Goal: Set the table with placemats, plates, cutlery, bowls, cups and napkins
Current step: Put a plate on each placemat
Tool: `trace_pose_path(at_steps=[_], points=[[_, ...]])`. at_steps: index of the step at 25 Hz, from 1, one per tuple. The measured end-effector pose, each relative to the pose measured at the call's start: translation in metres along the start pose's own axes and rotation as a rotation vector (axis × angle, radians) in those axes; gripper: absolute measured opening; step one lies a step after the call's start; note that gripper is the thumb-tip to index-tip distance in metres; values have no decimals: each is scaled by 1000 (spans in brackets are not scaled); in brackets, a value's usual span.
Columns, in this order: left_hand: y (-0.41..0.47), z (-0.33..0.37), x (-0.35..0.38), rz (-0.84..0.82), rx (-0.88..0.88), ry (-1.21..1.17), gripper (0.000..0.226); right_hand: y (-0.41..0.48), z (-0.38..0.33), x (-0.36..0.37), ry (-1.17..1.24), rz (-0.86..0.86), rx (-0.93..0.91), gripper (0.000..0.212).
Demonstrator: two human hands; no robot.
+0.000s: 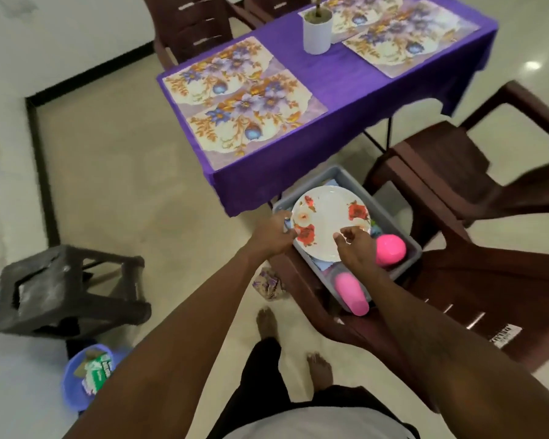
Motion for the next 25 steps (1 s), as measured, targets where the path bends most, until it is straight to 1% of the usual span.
trace_pose_path(at_steps=[3, 6, 8, 10, 12, 14, 16, 18, 21, 22, 25], points=[[60, -15, 6, -92, 36, -9, 56, 20, 6, 2, 31, 91, 153, 37], [105, -24, 15, -157, 16, -11, 65, 33, 22, 10, 115, 142, 317, 36], [131, -29, 27, -218, -19, -7, 59, 43, 44, 21, 163, 183, 422, 34], [155, -36, 43, -235, -34, 5, 46, 54, 67, 35, 211, 183, 523, 34], [188, -51, 70, -238, -60, -10, 41, 79, 91, 53, 267, 195, 611, 37], [218, -70, 100, -240, -137, -45, 38, 104, 122, 73, 270, 229, 658, 42], [242, -87, 123, -222, -240, -99, 42, 124, 150, 87, 220, 250, 694, 42], [267, -102, 143, -213, -292, -110, 45, 141, 173, 99, 202, 263, 722, 41], [293, -119, 164, -218, -359, -92, 57, 157, 199, 116, 247, 260, 778, 43], [300, -123, 169, -214, -378, -96, 57, 161, 205, 121, 262, 267, 787, 43], [318, -129, 179, -202, -372, -90, 46, 170, 216, 128, 249, 262, 793, 41]])
Point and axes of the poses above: each hand's wrist, its own y-axis towards the middle knuckle, its own x-axis out of the palm, z = x × y, the point moved 3 cm from there along y, towards the middle knuckle, and after that the axes turned 1 degree about y, right-handed, at the moved point
